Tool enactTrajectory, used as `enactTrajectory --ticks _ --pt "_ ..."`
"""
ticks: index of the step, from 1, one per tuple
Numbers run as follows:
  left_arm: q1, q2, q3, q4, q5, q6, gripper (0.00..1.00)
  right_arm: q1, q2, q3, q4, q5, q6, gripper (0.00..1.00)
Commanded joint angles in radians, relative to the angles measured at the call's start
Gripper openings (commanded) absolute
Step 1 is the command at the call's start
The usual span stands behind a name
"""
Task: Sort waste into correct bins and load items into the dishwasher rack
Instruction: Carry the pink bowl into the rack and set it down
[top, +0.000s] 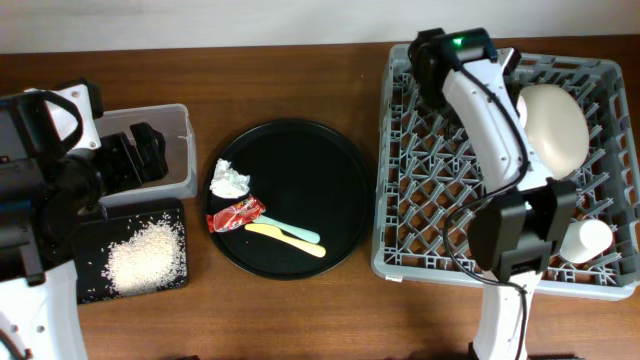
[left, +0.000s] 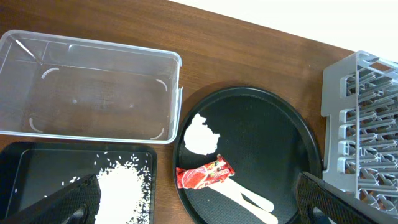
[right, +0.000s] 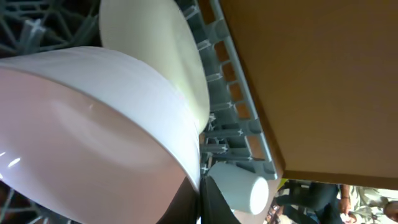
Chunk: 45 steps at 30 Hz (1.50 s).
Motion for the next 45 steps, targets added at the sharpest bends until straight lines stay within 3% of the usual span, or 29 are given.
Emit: enactTrajectory --ticks 1,14,43,45 --pt "0.004 -0.005 0.011 0.001 0.003 0.009 0.99 -0.01 0.005 -0.002 -0.005 0.07 0.013 0.04" --pt "0.004 -0.005 0.011 0.001 0.003 0.009 0.99 -0.023 0.04 -0.08 0.003 0.172 0.014 0.04" --pt "0.004 -0.005 0.011 0.001 0.003 0.009 0.99 0.037 0.117 -0.13 0.007 0.13 -0.001 0.04" --pt "0.004 -0.005 0.011 0.001 0.003 0.009 0.99 0.045 0.117 -0.13 0.002 0.138 -0.002 0.1"
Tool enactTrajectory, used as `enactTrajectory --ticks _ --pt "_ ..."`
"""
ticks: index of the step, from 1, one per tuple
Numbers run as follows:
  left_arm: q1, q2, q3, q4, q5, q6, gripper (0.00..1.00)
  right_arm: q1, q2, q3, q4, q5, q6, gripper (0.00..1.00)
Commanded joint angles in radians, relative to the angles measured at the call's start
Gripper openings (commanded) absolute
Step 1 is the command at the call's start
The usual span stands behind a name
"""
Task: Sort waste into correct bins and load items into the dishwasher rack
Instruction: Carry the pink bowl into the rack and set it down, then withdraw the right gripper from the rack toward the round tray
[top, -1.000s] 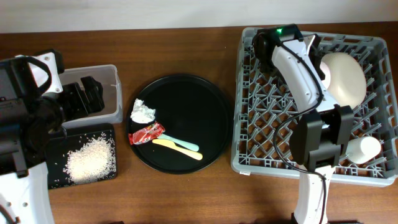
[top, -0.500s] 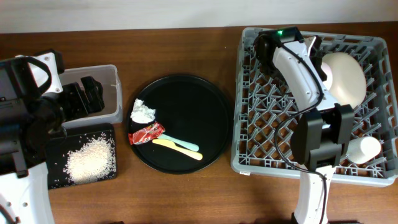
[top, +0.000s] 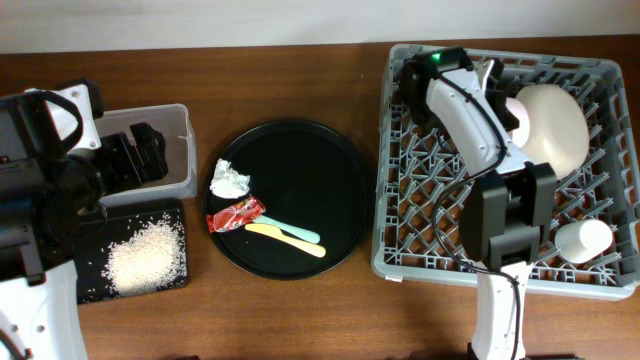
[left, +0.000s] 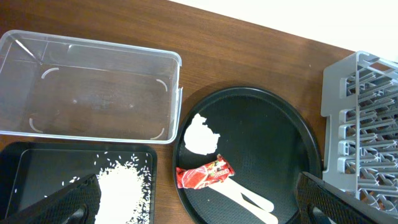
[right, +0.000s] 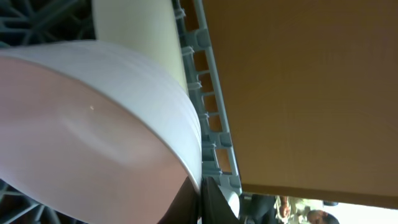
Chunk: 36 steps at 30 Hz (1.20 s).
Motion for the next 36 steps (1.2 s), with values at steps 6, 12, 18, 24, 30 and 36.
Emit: enactTrajectory --ticks 6,12,18,24,30,36 --pt "0.004 -0.005 0.011 0.001 0.003 0.009 0.99 0.05 0.039 -0.013 -0.01 0.0 -0.01 0.15" --pt "0.004 -0.005 0.011 0.001 0.003 0.009 0.99 0.081 0.039 -0.013 -0.01 0.012 -0.01 0.17" --pt "0.004 -0.005 0.011 0.001 0.003 0.009 0.99 0.122 0.015 -0.013 -0.01 -0.007 -0.01 0.18" --pt "0.004 -0.005 0.011 0.001 0.003 0.009 0.99 0.134 -0.053 -0.013 -0.01 -0.082 -0.01 0.12" --pt "0.004 -0.005 0.011 0.001 0.003 0.009 0.99 0.152 -0.07 -0.013 -0.01 -0.146 -0.009 0.05" --pt "0.004 -0.005 0.011 0.0 0.003 0.009 0.99 0.208 -0.07 -0.013 -0.01 -0.146 -0.009 0.05"
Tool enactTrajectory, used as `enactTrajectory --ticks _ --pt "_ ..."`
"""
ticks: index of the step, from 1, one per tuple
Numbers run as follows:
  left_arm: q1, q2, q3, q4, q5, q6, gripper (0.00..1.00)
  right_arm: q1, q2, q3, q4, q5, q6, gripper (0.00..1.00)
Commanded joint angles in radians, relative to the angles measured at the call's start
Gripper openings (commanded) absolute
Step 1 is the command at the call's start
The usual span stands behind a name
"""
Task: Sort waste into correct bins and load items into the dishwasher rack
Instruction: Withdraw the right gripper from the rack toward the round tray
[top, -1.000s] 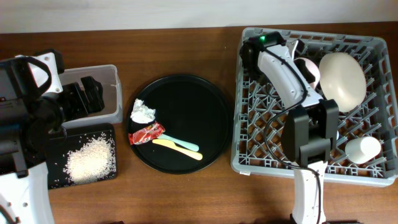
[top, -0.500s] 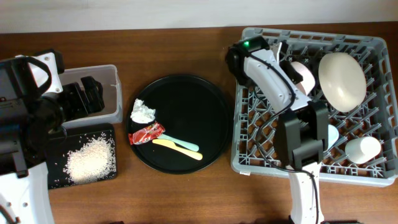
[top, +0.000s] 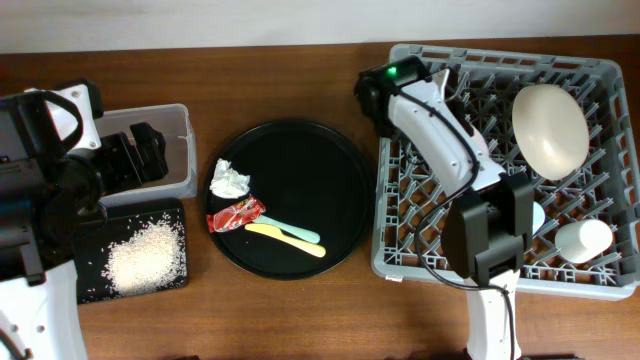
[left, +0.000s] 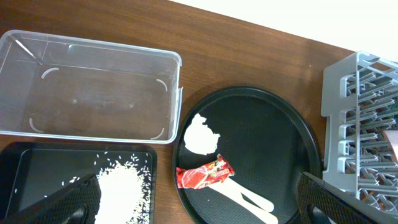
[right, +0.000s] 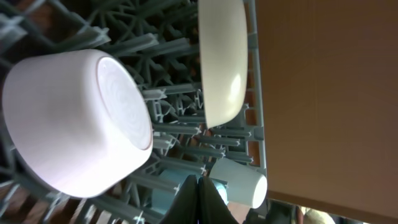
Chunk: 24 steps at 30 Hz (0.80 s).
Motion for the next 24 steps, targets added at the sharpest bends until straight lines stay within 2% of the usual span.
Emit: enactTrajectory --ticks 1,5,10,12,13,17,19,22,24 --pt "0.004 -0.005 0.011 0.001 0.003 0.009 0.99 0.048 -0.031 -0.002 -0.005 -0.006 0.012 0.05" --pt "0.004 -0.005 0.011 0.001 0.003 0.009 0.99 0.057 -0.06 0.013 -0.004 -0.06 0.024 0.05" --pt "0.004 -0.005 0.011 0.001 0.003 0.009 0.99 0.047 -0.148 0.112 0.022 -0.239 -0.011 0.05" --pt "0.004 -0.005 0.011 0.001 0.003 0.009 0.99 0.049 -0.19 0.146 0.064 -0.316 -0.098 0.05" --pt "0.004 -0.005 0.011 0.001 0.003 0.009 0.99 0.049 -0.237 0.167 0.134 -0.468 -0.232 0.06" --pt "0.004 -0.005 0.011 0.001 0.003 0.009 0.99 0.048 -0.327 0.17 0.246 -0.77 -0.39 0.13" --pt "0.004 -0.005 0.011 0.001 0.003 0.009 0.99 0.048 -0.369 0.17 0.264 -0.788 -0.389 0.15" --pt "0.004 -0.005 0.011 0.001 0.003 0.009 0.99 0.048 -0.418 0.171 0.272 -0.787 -0.39 0.25" --pt "0.004 -0.005 0.011 0.001 0.003 0.009 0.99 0.048 -0.449 0.171 0.27 -0.787 -0.391 0.28"
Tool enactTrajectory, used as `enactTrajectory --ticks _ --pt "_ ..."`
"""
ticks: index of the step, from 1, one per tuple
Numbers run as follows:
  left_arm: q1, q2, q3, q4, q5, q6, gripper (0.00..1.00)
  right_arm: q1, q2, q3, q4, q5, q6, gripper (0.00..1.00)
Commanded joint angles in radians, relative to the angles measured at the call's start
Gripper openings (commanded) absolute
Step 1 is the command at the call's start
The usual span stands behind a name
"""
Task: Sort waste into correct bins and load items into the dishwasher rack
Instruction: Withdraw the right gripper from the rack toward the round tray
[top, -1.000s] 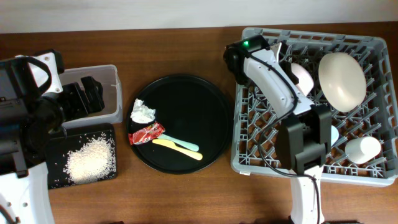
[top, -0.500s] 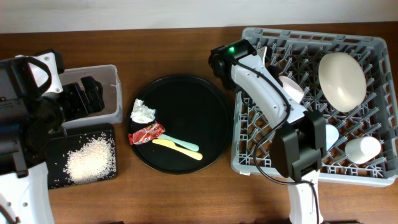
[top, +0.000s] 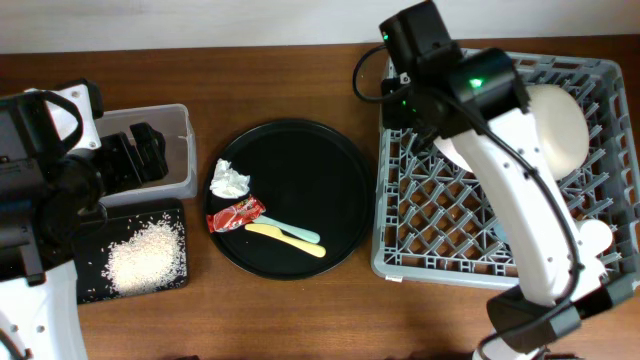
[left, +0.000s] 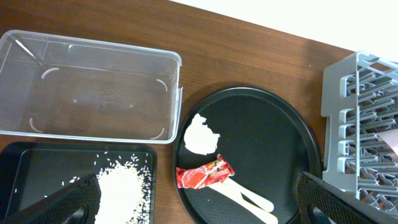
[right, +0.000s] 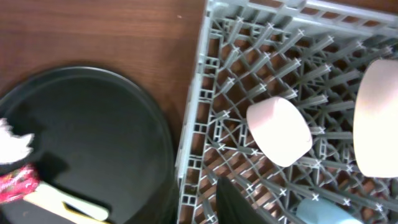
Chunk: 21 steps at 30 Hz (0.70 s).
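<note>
A round black tray holds a crumpled white tissue, a red wrapper and two flat spoons, one yellow and one teal. In the grey dishwasher rack sit a cream bowl, a white bowl and a cup. My right gripper hangs high over the rack's left edge, shut and holding nothing. Over the clear bin, my left gripper is wide open, with one finger at each bottom corner of its view.
A clear plastic bin stands left of the tray. In front of it is a black rectangular tray with a heap of rice. The right arm spans the rack in the overhead view and hides part of it.
My right gripper was low inside the rack beside the white bowl. Now it is raised above the rack's left edge, looking down on tray and rack. The left arm has not moved.
At first the white bowl filled the right wrist view, its rim at the fingertips, low in the rack near the cream bowl. It was then further back. Later the bowl sat in the rack, apart from the gripper. Now the gripper is high and holds nothing.
</note>
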Motion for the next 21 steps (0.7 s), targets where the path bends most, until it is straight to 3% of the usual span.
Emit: enactTrajectory --ticks 1,6,9,10,13,14,16,21 --pt "0.004 -0.005 0.011 0.001 0.003 0.009 1.0 -0.002 -0.073 0.013 0.002 -0.056 -0.031 0.28" --pt "0.004 -0.005 0.011 0.001 0.003 0.009 0.99 -0.002 -0.203 0.013 0.021 -0.052 -0.045 0.4" --pt "0.004 -0.005 0.011 0.001 0.003 0.009 0.99 -0.002 -0.273 0.013 0.045 -0.053 -0.054 0.65" --pt "0.004 -0.005 0.011 0.001 0.003 0.009 0.99 -0.002 -0.293 0.013 0.055 -0.053 -0.077 0.68" --pt "0.004 -0.005 0.011 0.001 0.003 0.009 0.99 0.0 -0.285 0.007 0.051 -0.124 -0.105 0.68" --pt "0.004 -0.005 0.011 0.001 0.003 0.009 0.99 0.008 -0.242 -0.012 0.051 -0.293 -0.174 0.65" --pt "0.004 -0.005 0.011 0.001 0.003 0.009 0.99 0.029 -0.184 -0.04 0.051 -0.383 -0.208 0.64" --pt "0.004 -0.005 0.011 0.001 0.003 0.009 0.99 0.151 0.104 -0.089 0.052 -0.41 -0.275 0.58"
